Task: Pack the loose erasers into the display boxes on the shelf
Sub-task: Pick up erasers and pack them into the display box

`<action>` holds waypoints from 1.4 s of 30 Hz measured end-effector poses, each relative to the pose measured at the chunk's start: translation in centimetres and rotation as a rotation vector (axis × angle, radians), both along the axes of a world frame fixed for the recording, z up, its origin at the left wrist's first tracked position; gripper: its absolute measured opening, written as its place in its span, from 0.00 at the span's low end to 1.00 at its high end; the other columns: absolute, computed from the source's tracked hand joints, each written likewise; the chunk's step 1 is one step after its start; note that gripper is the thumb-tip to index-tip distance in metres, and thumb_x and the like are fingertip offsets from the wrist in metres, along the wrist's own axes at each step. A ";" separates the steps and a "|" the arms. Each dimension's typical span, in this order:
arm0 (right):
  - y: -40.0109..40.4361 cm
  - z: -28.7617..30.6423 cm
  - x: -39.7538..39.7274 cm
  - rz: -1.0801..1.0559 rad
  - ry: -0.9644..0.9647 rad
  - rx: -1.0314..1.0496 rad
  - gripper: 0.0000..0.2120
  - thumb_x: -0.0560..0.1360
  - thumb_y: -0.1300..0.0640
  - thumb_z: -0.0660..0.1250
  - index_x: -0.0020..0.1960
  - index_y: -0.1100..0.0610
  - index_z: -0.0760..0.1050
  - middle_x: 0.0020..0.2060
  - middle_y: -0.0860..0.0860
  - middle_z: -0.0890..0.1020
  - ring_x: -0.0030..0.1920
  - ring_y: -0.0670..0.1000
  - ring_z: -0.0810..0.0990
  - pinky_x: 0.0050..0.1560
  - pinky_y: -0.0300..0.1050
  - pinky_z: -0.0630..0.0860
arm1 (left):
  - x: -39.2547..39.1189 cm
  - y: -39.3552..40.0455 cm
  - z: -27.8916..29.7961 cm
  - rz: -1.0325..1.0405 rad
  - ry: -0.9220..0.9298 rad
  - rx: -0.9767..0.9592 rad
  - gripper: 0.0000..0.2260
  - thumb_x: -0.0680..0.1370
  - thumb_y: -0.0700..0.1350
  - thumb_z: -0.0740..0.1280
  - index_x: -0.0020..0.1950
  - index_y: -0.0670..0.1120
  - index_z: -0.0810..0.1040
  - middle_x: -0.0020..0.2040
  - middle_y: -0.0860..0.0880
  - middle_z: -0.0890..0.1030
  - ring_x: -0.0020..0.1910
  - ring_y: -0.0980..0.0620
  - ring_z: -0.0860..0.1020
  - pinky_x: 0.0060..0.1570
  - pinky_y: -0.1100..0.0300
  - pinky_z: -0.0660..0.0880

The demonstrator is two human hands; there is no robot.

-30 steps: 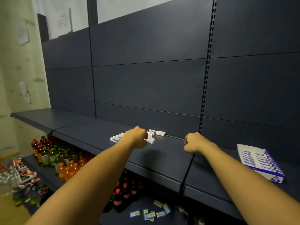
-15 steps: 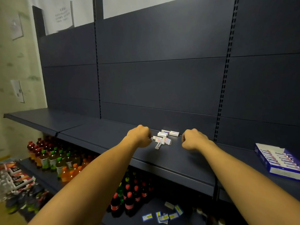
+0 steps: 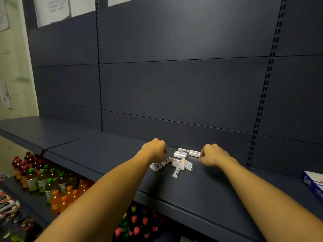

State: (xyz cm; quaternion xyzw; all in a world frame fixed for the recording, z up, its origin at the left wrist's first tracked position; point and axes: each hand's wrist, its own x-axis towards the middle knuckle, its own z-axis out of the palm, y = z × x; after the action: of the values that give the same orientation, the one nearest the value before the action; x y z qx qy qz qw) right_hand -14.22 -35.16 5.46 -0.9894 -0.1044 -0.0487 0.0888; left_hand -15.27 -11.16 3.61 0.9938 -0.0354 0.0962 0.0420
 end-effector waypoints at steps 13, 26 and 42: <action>-0.2 -2.0 4.9 -0.020 0.107 -0.003 0.04 0.76 0.51 0.70 0.47 0.50 0.81 0.51 0.51 0.80 0.50 0.55 0.80 0.51 0.49 0.79 | 9.4 -1.2 -2.0 -0.073 -0.055 -0.047 0.10 0.81 0.45 0.63 0.55 0.50 0.84 0.52 0.47 0.83 0.47 0.43 0.80 0.43 0.52 0.79; 1.1 -2.2 5.7 -0.121 0.108 0.010 0.07 0.75 0.48 0.71 0.41 0.50 0.79 0.49 0.50 0.80 0.51 0.55 0.80 0.54 0.50 0.79 | 14.3 -1.8 -3.2 -0.120 0.093 -0.140 0.11 0.79 0.54 0.70 0.55 0.49 0.85 0.53 0.47 0.83 0.49 0.45 0.80 0.47 0.52 0.79; 3.8 -3.0 6.2 -0.080 0.117 0.074 0.09 0.73 0.47 0.75 0.47 0.52 0.85 0.48 0.52 0.83 0.48 0.53 0.81 0.54 0.54 0.81 | 14.7 0.0 -2.5 -0.258 0.152 -0.196 0.09 0.75 0.44 0.76 0.56 0.49 0.84 0.56 0.48 0.83 0.54 0.48 0.80 0.58 0.51 0.79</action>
State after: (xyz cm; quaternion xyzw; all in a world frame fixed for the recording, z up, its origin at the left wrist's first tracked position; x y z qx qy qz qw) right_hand -8.00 -31.35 2.50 -0.9899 -0.0577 0.0018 0.1291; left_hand -0.54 -11.18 1.12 0.9766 -0.1499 0.0178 0.1535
